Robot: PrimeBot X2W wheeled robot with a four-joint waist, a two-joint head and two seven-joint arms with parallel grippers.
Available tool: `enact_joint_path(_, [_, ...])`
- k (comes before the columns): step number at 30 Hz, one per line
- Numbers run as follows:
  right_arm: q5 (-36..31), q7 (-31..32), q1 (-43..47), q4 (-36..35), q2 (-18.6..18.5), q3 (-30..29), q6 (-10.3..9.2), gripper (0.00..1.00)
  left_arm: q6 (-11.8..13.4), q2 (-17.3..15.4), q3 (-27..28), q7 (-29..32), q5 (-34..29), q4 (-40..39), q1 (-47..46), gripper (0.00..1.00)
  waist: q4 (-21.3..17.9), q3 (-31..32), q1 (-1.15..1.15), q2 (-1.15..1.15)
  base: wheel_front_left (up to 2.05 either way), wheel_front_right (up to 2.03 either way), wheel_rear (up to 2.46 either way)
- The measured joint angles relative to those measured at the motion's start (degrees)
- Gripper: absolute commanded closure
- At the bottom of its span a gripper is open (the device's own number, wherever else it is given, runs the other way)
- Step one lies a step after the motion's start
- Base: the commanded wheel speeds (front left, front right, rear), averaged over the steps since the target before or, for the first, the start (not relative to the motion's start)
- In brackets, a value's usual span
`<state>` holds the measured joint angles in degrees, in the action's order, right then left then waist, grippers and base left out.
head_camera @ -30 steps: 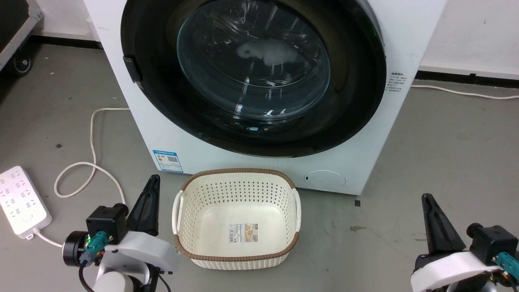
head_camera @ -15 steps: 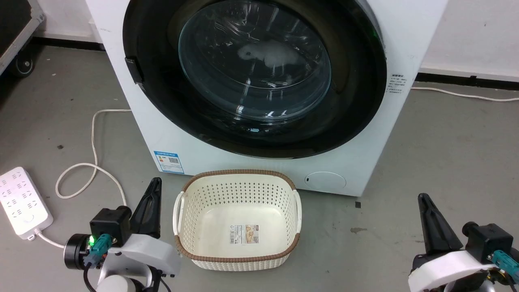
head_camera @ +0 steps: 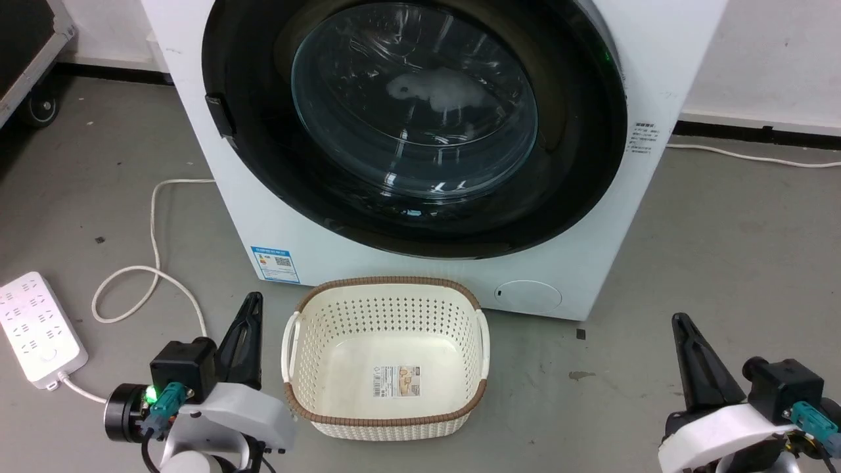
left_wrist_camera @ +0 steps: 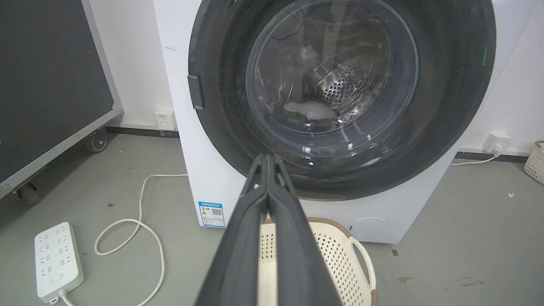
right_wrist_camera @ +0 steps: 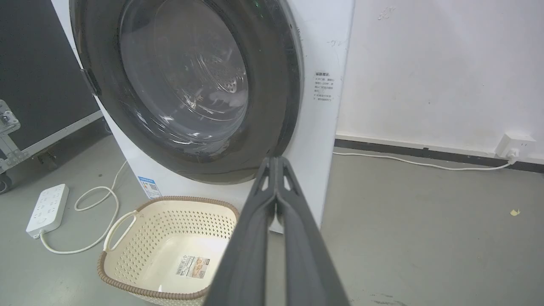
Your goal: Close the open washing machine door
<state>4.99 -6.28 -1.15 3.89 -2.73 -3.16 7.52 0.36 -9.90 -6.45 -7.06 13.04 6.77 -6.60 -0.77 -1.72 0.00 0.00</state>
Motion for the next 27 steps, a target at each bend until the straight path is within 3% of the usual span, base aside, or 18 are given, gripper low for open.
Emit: enact_joint_path(27, [-1.52,2.15,0.01,-1.13,0.0,1.09,0.0,1.0,-0.01,2.21,2.11,2.37,-4.42,-2.19,2.01,1.0,0.27,0.6,0.0,0.0,0.0,0.0,0.0])
